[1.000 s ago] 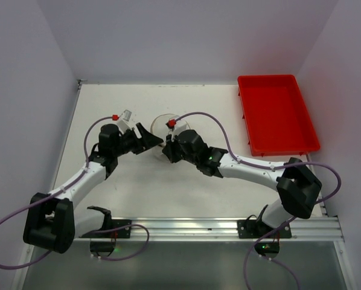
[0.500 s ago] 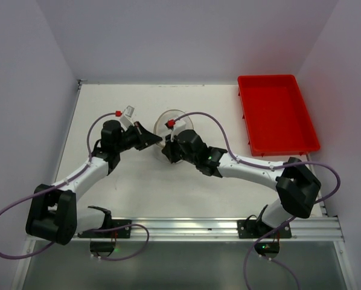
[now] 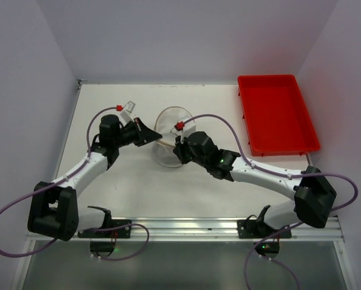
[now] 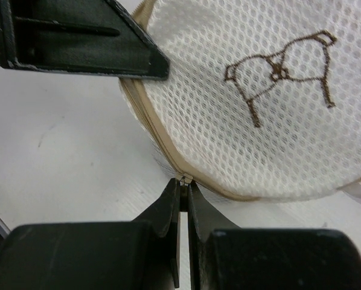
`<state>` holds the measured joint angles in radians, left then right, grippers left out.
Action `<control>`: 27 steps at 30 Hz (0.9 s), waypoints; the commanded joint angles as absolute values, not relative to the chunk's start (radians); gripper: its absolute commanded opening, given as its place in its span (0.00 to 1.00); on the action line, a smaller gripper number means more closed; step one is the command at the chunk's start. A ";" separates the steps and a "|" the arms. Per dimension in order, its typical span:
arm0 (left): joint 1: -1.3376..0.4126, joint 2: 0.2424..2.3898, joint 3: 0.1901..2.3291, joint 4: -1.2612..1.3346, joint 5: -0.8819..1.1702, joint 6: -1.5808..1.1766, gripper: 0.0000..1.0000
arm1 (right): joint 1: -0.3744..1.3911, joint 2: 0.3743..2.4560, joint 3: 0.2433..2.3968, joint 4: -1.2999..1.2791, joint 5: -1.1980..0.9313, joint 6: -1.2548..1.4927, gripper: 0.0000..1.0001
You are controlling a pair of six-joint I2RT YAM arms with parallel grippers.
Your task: Unzip the laundry bag and remove the bra
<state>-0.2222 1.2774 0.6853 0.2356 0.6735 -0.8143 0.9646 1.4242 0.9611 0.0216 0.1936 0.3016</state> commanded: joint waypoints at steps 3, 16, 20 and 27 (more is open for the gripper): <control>-0.175 1.282 0.729 0.219 0.626 -0.744 0.00 | 0.910 1.335 0.905 -0.052 0.249 0.262 0.00; -0.163 1.293 0.727 0.230 0.649 -0.723 0.03 | 0.842 1.318 0.879 -0.055 0.218 0.232 0.00; -0.163 1.267 0.723 0.232 0.666 -0.723 0.47 | 0.842 1.367 0.911 -0.035 0.178 0.178 0.02; -0.158 1.204 0.755 0.140 0.562 -0.658 0.73 | 0.841 1.378 0.900 -0.023 0.078 0.109 0.00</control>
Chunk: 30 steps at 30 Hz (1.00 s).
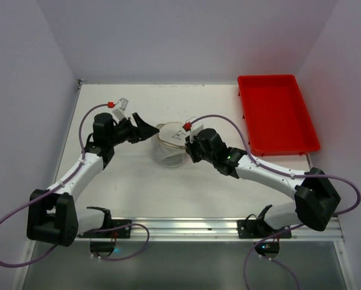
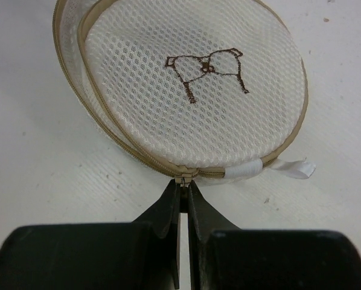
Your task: Unzip the laundry bag and remove the bra
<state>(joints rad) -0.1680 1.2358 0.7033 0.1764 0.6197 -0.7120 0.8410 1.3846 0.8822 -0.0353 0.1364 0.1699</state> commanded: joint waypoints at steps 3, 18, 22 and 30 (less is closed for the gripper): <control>-0.156 1.235 0.794 0.117 0.564 -0.652 0.77 | 0.842 1.371 0.888 -0.017 0.037 0.080 0.00; -0.166 1.336 0.710 0.173 0.560 -0.614 0.66 | 0.842 1.255 0.825 -0.106 0.052 0.170 0.45; -0.183 1.344 0.706 0.204 0.586 -0.614 0.67 | 0.842 1.183 0.824 -0.150 0.061 0.205 0.45; -0.207 1.342 0.735 0.221 0.589 -0.632 0.71 | 0.842 1.268 0.922 -0.104 0.215 0.206 0.43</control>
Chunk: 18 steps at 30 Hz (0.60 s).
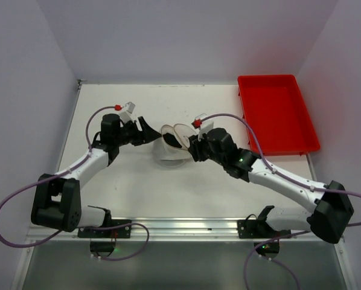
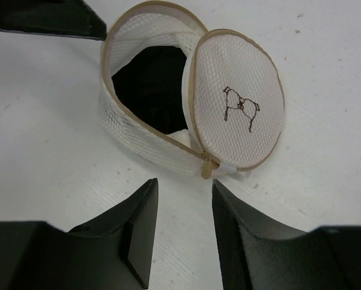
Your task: Unzip the laundry bag and remove the bra
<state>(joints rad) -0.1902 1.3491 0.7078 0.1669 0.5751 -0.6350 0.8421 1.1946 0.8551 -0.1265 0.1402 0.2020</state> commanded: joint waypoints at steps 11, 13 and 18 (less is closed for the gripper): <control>-0.233 1.434 0.756 0.198 0.534 -0.604 0.61 | 0.831 1.649 1.230 -0.198 0.313 0.196 0.50; -0.233 1.428 0.736 0.213 0.519 -0.607 0.49 | 0.828 1.689 1.265 -0.199 0.310 0.196 0.51; -0.233 1.401 0.700 0.236 0.492 -0.624 0.15 | 0.828 1.798 1.336 -0.232 0.333 0.192 0.51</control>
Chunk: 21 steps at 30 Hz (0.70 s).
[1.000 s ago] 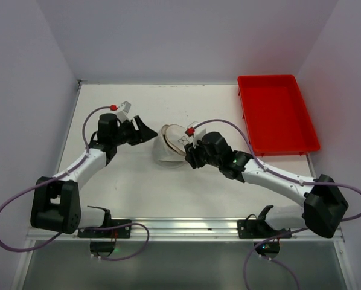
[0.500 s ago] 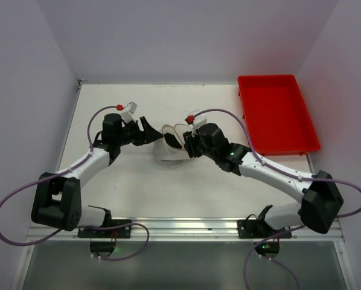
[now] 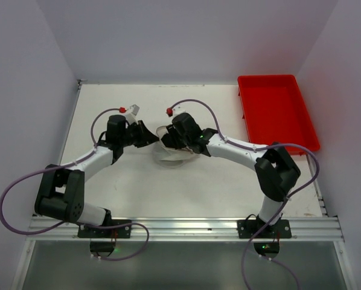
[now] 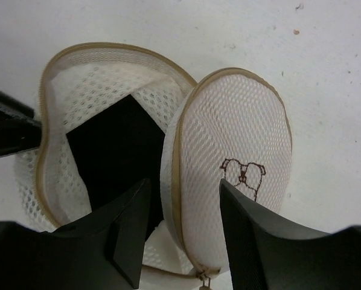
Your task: Unzip the laundry bag and remove the bra
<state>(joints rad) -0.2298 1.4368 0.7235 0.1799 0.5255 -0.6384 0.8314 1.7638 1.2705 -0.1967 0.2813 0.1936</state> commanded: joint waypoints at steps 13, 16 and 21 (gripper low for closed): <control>-0.233 1.322 0.496 0.489 0.468 -0.808 0.00 | 0.828 1.891 1.561 -0.202 0.448 0.095 0.02; -0.238 1.290 0.414 0.604 0.454 -0.893 0.00 | 0.828 1.873 1.600 -0.117 0.376 0.020 0.00; -0.241 1.229 0.330 0.758 0.494 -0.974 0.57 | 0.830 1.749 1.420 0.147 0.207 -0.043 0.00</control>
<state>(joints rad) -0.2340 1.2751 0.3405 0.5797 0.4717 -0.9058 0.8299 1.8603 1.5162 -0.0513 0.3199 0.0216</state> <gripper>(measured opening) 0.500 0.023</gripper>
